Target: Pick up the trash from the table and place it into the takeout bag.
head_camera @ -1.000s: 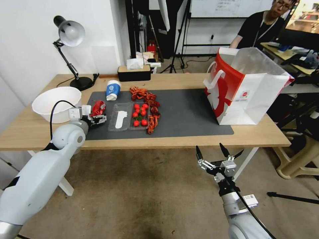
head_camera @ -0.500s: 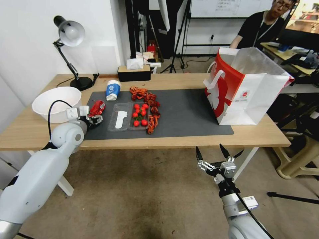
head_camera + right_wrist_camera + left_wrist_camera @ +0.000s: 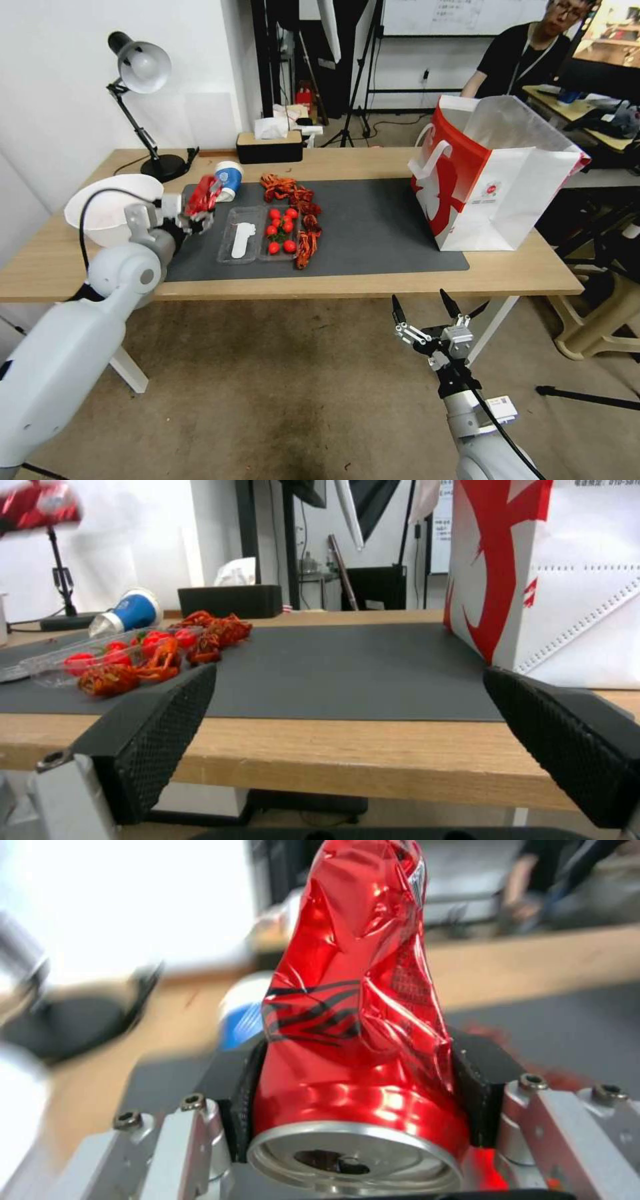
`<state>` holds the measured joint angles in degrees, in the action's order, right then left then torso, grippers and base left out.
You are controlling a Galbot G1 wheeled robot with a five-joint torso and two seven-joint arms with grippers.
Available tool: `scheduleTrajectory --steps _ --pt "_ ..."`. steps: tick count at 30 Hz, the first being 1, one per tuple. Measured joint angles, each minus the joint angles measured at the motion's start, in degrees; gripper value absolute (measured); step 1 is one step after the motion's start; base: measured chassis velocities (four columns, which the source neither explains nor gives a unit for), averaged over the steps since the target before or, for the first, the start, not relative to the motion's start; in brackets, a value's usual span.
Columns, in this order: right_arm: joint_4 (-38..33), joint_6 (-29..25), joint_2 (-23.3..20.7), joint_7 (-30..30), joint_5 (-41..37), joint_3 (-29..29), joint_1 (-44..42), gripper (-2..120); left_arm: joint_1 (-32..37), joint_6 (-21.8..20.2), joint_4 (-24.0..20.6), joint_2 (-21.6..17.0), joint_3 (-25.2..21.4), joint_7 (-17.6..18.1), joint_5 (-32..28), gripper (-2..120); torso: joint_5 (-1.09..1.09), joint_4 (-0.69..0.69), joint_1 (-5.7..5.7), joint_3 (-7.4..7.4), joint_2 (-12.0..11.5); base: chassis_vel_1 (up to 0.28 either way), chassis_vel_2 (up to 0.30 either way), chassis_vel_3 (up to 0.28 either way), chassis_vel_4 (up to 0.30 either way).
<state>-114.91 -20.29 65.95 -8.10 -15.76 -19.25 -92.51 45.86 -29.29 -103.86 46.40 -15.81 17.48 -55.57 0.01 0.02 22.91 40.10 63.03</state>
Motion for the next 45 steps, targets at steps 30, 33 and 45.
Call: scheduleTrajectory --steps 30,33,45 --pt "2.16 -0.25 3.02 -0.45 2.00 -0.36 -0.73 100 -54.66 13.51 31.67 35.21 45.39 -15.71 5.03 54 0.02 -0.03 0.01 0.02 -0.01 0.000 0.000 0.000 0.000" --pt "2.62 -0.62 3.49 -0.32 2.09 -0.38 -0.69 100 -57.71 13.72 38.15 40.57 48.66 -16.89 7.41 54 0.02 -0.03 0.01 0.01 -0.01 0.000 0.000 0.000 0.000" --pt "2.57 -1.14 3.44 0.01 2.25 -1.32 -1.36 100 -60.07 14.25 43.19 45.53 52.30 -19.00 12.81 58 -0.01 -0.01 0.01 0.01 -0.01 0.000 0.000 0.000 0.000"
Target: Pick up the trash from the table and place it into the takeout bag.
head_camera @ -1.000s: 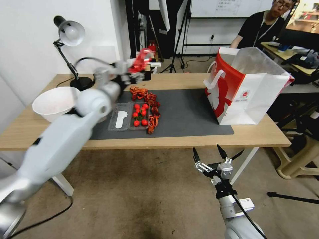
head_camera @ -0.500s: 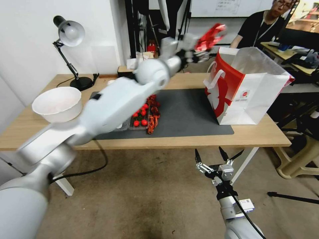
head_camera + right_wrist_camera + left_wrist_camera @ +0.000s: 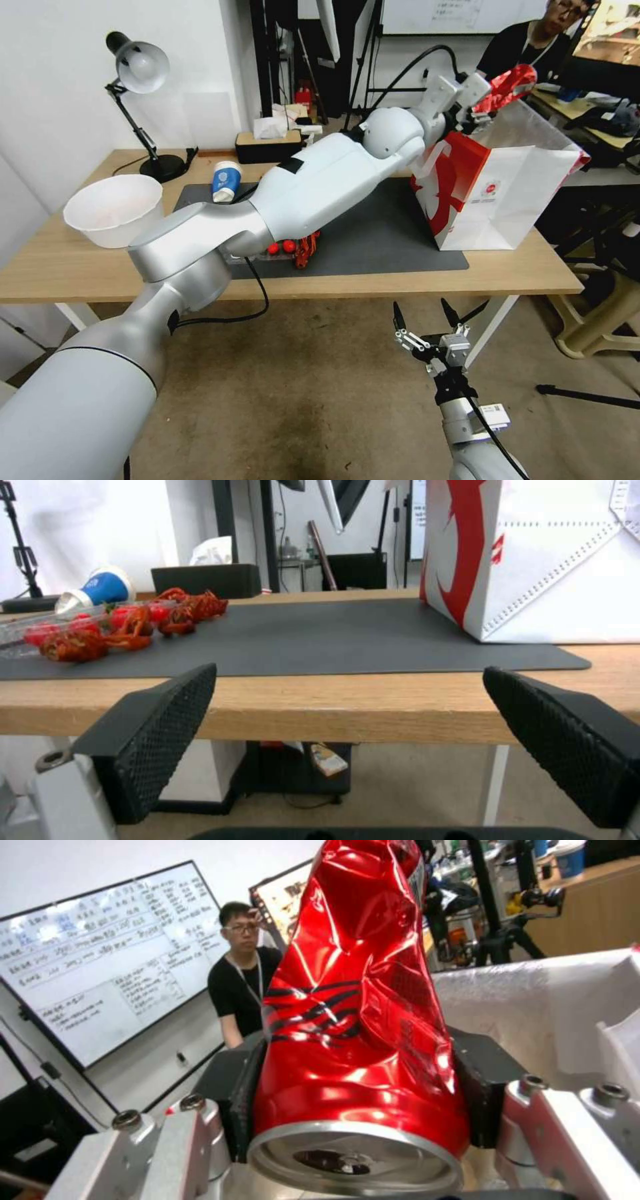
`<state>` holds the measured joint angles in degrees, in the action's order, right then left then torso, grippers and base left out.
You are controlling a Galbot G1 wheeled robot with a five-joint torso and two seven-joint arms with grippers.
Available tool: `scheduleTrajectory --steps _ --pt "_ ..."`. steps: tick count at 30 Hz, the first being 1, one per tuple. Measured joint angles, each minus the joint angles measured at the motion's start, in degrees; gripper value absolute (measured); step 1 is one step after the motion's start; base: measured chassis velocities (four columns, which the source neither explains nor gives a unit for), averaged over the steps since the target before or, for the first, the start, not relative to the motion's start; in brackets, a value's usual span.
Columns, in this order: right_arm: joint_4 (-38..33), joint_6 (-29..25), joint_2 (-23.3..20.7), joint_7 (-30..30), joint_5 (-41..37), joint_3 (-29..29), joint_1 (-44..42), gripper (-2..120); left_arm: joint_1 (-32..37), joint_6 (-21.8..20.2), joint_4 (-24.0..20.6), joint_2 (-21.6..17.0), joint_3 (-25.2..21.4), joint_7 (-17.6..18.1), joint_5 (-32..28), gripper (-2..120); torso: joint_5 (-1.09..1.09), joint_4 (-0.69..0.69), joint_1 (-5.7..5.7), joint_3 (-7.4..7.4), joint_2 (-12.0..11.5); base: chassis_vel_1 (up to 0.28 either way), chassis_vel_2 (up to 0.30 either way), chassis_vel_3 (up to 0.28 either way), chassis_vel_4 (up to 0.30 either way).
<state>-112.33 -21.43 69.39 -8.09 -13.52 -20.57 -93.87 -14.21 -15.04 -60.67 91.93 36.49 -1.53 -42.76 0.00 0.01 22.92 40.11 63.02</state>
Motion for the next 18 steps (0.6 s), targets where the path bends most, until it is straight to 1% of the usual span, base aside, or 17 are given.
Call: scheduleTrajectory --steps 1,4,5,8,9,11,12,13,16,17,18 --pt "0.00 0.00 0.00 0.00 0.00 0.00 0.00 100 0.00 0.00 0.00 0.00 0.00 0.00 0.00 58 0.00 0.00 0.00 0.00 0.00 0.000 0.000 0.000 0.000" --pt "0.00 -0.27 -0.18 0.15 0.00 -0.27 -0.13 100 -0.23 -0.27 -0.60 -0.34 -0.04 0.29 -0.09 73 0.00 -0.01 0.00 0.00 0.00 0.000 0.000 0.000 0.000" --pt "0.00 -0.27 -0.18 0.15 0.00 -0.27 -0.13 100 -0.23 -0.27 -0.60 -0.34 -0.04 0.29 -0.09 73 0.00 -0.01 0.00 0.00 0.00 0.000 0.000 0.000 0.000" --pt "-0.09 -0.38 -0.18 0.21 0.01 -0.31 -0.16 100 -0.33 -0.51 -1.12 -1.22 -0.39 1.67 -0.58 86 0.00 0.00 0.00 0.00 0.00 0.000 0.000 0.000 0.000" --pt "-0.09 -0.38 -0.18 0.21 0.01 -0.31 -0.16 100 -0.33 -0.51 -1.12 -1.22 -0.39 1.67 -0.58 86 0.00 0.00 0.00 0.00 0.00 0.000 0.000 0.000 0.000" --pt "-0.09 -0.51 -0.16 0.27 0.02 -0.19 -0.19 100 0.02 -0.78 -2.02 -2.19 -0.93 2.56 -1.01 96 0.00 -0.01 0.00 -0.01 0.00 0.000 0.000 0.000 0.000" --pt "-0.09 -0.53 -0.14 0.29 0.03 -0.08 -0.18 100 0.60 -1.19 -2.78 -2.95 -1.41 3.14 -1.15 99 0.00 -0.02 0.00 -0.01 0.00 0.000 0.000 0.000 0.000" --pt "-0.09 -0.53 -0.14 0.29 0.03 -0.08 -0.18 100 0.60 -1.19 -2.78 -2.95 -1.41 3.14 -1.15 99 0.00 -0.02 0.00 -0.01 0.00 0.000 0.000 0.000 0.000" --pt "-0.30 -0.55 -0.19 0.30 0.20 0.18 -0.17 100 3.62 -1.79 -5.30 -6.13 -3.20 4.85 -1.52 100 0.00 -0.01 0.00 -0.01 0.00 0.000 0.000 0.000 0.000" --pt "-0.30 -0.55 -0.19 0.30 0.20 0.18 -0.17 100 3.62 -1.79 -5.30 -6.13 -3.20 4.85 -1.52 100 0.00 -0.01 0.00 -0.01 0.00 0.000 0.000 0.000 0.000" --pt "-0.46 -0.55 -0.28 0.30 0.23 0.22 -0.18 100 4.88 -1.87 -6.33 -7.54 -3.76 5.48 -1.53 100 -0.01 0.00 0.00 0.00 0.00 0.000 0.000 0.000 0.000"
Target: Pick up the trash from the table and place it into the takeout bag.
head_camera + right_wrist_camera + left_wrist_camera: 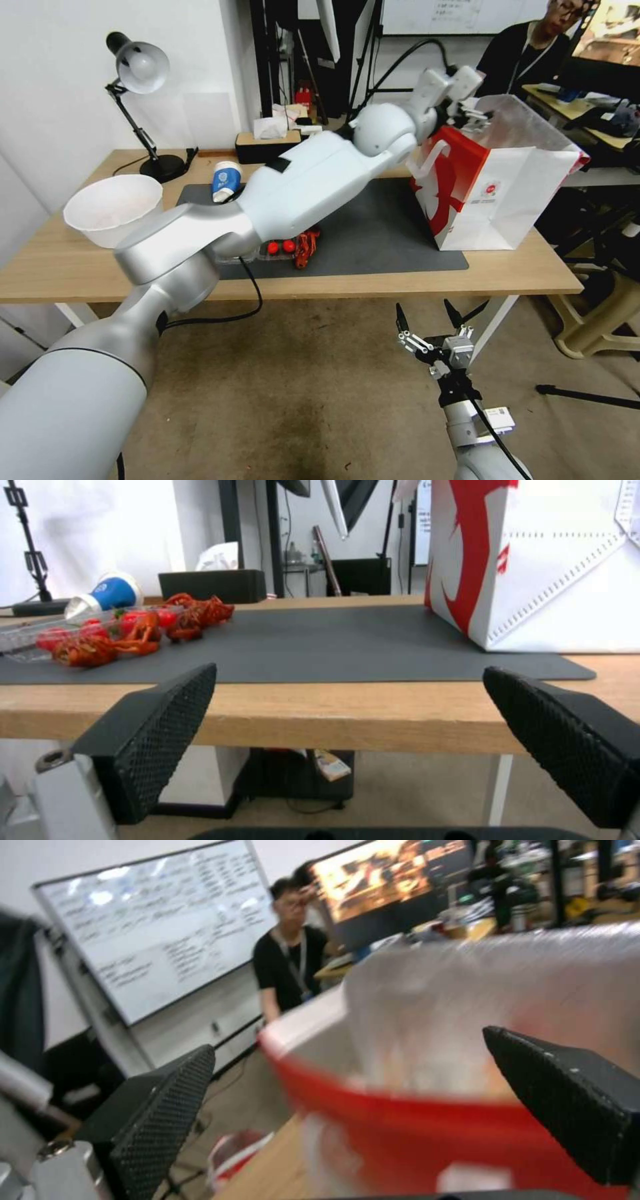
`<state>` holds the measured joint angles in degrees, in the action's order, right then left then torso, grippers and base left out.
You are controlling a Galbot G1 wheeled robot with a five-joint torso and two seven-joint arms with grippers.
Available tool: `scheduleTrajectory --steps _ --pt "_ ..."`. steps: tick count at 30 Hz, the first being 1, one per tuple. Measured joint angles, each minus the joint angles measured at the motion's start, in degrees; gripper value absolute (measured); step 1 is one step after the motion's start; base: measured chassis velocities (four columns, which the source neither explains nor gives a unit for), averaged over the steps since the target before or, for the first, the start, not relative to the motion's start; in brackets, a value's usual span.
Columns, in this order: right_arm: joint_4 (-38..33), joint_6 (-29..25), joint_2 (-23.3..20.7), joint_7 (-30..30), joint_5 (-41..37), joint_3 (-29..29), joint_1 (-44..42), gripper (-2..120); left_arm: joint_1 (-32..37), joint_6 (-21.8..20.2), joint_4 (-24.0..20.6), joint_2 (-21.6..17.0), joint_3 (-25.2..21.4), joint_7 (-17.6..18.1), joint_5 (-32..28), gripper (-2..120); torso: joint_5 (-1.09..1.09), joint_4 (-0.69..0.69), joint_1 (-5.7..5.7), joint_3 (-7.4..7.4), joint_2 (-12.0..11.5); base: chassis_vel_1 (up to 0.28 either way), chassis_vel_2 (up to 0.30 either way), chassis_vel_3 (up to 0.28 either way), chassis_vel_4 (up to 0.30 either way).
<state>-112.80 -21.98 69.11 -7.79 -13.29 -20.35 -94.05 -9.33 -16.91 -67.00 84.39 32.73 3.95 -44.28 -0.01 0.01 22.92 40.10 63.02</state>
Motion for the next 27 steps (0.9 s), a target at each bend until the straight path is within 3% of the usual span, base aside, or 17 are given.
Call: scheduleTrajectory --steps 3,7,8,11,12,15,17,19,20,23,24,25,26,27 --pt "-0.22 0.00 -0.19 0.00 0.00 -0.01 -0.03 100 2.40 0.07 -3.31 -3.35 -1.28 1.24 0.04 100 -0.01 -0.02 0.01 0.00 0.00 0.000 0.000 0.000 0.000" --pt "-0.22 -0.06 -0.59 -0.07 -0.12 -0.11 -0.11 100 8.17 0.07 -13.59 -12.00 -5.65 2.72 -0.11 100 -0.02 -0.01 0.00 0.00 0.00 0.000 0.000 0.000 0.000" --pt "-0.22 -0.06 -0.59 -0.07 -0.12 -0.11 -0.11 100 8.17 0.07 -13.59 -12.00 -5.65 2.72 -0.11 100 -0.02 -0.01 0.00 0.00 0.00 0.000 0.000 0.000 0.000" --pt "-0.20 -0.26 -0.58 -0.09 -0.18 -0.08 -0.09 100 16.10 0.05 -21.21 -18.03 -12.05 4.66 -0.02 100 -0.03 0.00 -0.01 0.00 0.00 0.000 0.000 0.000 0.000" --pt "-0.20 -0.26 -0.58 -0.09 -0.18 -0.08 -0.09 100 16.10 0.05 -21.21 -18.03 -12.05 4.66 -0.02 100 -0.03 0.00 -0.01 0.00 0.00 0.000 0.000 0.000 0.000" --pt "-0.17 -0.40 -0.56 -0.09 -0.18 0.36 -0.05 100 25.61 0.40 -28.51 -22.04 -18.82 6.89 1.12 100 -0.04 0.00 -0.01 0.00 0.00 0.000 0.000 0.000 0.000" --pt "-0.15 -0.45 -0.55 -0.10 -0.16 0.50 -0.01 100 28.48 0.62 -30.91 -23.15 -20.97 7.19 1.88 100 -0.04 0.00 -0.01 0.00 0.00 0.000 0.000 0.000 0.000" --pt "-0.17 -0.51 -0.49 -0.11 -0.04 0.83 0.01 100 35.88 1.98 -36.04 -25.47 -25.86 7.46 4.28 100 0.04 -0.02 -0.01 -0.01 0.01 0.000 0.000 0.000 0.000" --pt "-0.26 -0.55 -0.44 -0.11 0.06 0.98 -0.04 100 39.86 2.62 -38.10 -26.53 -28.33 7.35 5.66 100 -0.02 -0.02 -0.01 0.00 0.01 0.000 0.000 0.000 0.000" --pt "-0.57 -0.61 -0.38 -0.13 0.23 1.21 -0.22 100 44.51 3.29 -40.34 -27.73 -32.02 7.30 7.26 100 -0.06 -0.02 0.00 0.00 0.00 0.000 0.000 0.000 0.000" --pt "-1.07 -0.66 -0.31 -0.13 0.47 1.44 -0.44 100 51.02 3.64 -43.48 -29.29 -37.01 7.23 9.13 100 0.06 0.00 -0.01 -0.01 0.01 0.000 0.000 0.000 0.000" --pt "-1.07 -0.66 -0.31 -0.13 0.47 1.44 -0.44 100 51.02 3.64 -43.48 -29.29 -37.01 7.23 9.13 100 0.06 0.00 -0.01 -0.01 0.01 0.000 0.000 0.000 0.000" --pt "-1.87 -0.66 -0.32 -0.14 0.65 1.55 -0.78 100 57.83 3.08 -46.48 -30.45 -41.22 7.53 10.86 100 -0.06 0.02 -0.01 0.00 0.01 0.000 0.000 0.000 0.000" --pt "-2.53 -0.65 -0.37 -0.14 0.69 1.57 -0.99 100 62.56 2.92 -48.63 -30.77 -44.37 7.66 11.99 100 -0.03 -0.02 -0.01 -0.01 0.01 0.000 0.000 0.000 0.000"
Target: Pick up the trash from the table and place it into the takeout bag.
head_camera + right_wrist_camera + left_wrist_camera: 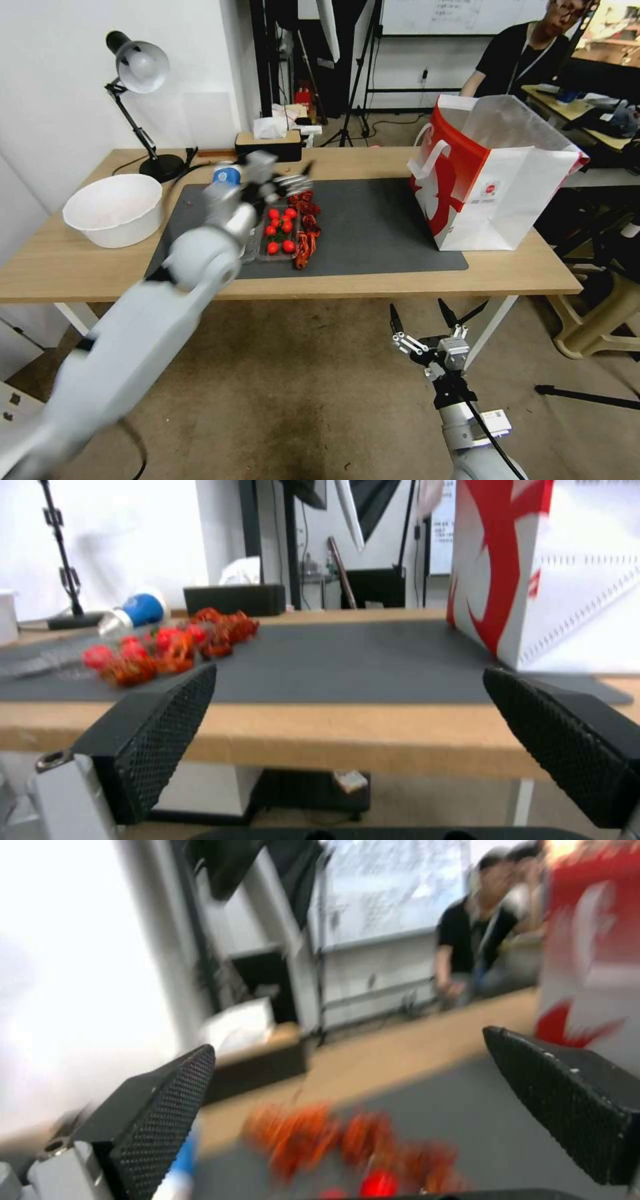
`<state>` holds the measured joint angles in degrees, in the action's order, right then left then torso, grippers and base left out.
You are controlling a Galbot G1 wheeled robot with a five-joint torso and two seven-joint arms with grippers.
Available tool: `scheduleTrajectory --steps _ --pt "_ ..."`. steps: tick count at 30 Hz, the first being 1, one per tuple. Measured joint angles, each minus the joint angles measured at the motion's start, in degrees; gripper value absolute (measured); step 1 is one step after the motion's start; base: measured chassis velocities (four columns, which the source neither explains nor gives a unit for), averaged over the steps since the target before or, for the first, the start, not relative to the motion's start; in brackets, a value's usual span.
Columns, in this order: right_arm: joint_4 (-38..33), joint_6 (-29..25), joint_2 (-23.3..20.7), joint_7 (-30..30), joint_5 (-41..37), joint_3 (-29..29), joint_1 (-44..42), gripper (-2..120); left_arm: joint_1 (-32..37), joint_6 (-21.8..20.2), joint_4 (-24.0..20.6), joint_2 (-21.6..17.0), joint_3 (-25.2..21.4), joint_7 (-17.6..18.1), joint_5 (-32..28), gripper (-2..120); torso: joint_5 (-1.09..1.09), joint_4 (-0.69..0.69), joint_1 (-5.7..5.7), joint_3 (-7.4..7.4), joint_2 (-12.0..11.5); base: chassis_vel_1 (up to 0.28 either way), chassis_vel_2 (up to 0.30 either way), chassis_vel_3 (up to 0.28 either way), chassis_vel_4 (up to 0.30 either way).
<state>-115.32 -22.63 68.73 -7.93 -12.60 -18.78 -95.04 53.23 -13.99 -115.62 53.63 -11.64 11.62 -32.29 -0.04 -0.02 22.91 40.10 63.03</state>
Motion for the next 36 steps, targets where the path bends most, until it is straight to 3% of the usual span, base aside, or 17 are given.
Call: scheduleTrajectory --steps 2,3,4,5,6,10,14,22,36 --pt "-0.47 0.05 -0.05 0.00 0.03 0.02 -0.12 100 3.36 -0.02 -1.36 -0.02 -2.07 -0.06 0.74 100 0.06 -0.01 0.00 0.00 0.00 0.000 0.000 0.000 0.000" --pt "-1.43 0.28 -0.29 0.00 0.09 0.03 -0.39 100 10.46 0.03 -3.82 0.34 -6.26 -0.85 2.97 100 0.01 0.04 0.00 0.00 0.00 0.000 0.000 0.000 0.000" --pt "-1.43 0.28 -0.29 0.00 0.09 0.03 -0.39 100 10.46 0.03 -3.82 0.34 -6.26 -0.85 2.97 100 0.01 0.04 0.00 0.00 0.00 0.000 0.000 0.000 0.000" --pt "-2.43 0.62 -0.62 0.00 0.17 0.14 -0.65 100 19.32 2.09 -6.78 1.80 -12.11 -2.25 6.61 100 0.06 0.02 -0.01 -0.01 0.00 0.000 0.000 0.000 0.000" --pt "-2.43 0.62 -0.62 0.00 0.17 0.14 -0.65 100 19.32 2.09 -6.78 1.80 -12.11 -2.25 6.61 100 0.06 0.02 -0.01 -0.01 0.00 0.000 0.000 0.000 0.000" --pt "-3.05 0.75 -0.74 0.02 0.52 0.34 -1.30 100 33.60 7.53 -9.60 6.74 -20.62 -2.92 11.21 100 0.06 0.02 -0.01 0.00 0.01 0.000 0.000 0.000 0.000" --pt "-3.08 0.73 -0.73 0.04 0.84 0.63 -1.77 100 39.77 11.12 -10.36 10.59 -23.44 -3.11 13.11 100 0.05 0.02 -0.01 0.00 0.00 0.000 0.000 0.000 0.000" --pt "-3.02 0.68 -0.43 0.04 1.39 1.25 -1.93 100 45.61 16.57 -9.98 16.32 -23.97 -3.11 15.85 100 0.04 0.01 0.00 0.00 0.00 0.000 0.000 0.000 0.000" --pt "-2.51 0.40 -0.34 0.03 1.39 1.26 -1.83 100 46.35 17.81 -8.31 18.56 -23.00 -2.45 16.51 100 0.04 0.02 0.01 0.01 -0.01 0.000 0.000 0.000 0.000"
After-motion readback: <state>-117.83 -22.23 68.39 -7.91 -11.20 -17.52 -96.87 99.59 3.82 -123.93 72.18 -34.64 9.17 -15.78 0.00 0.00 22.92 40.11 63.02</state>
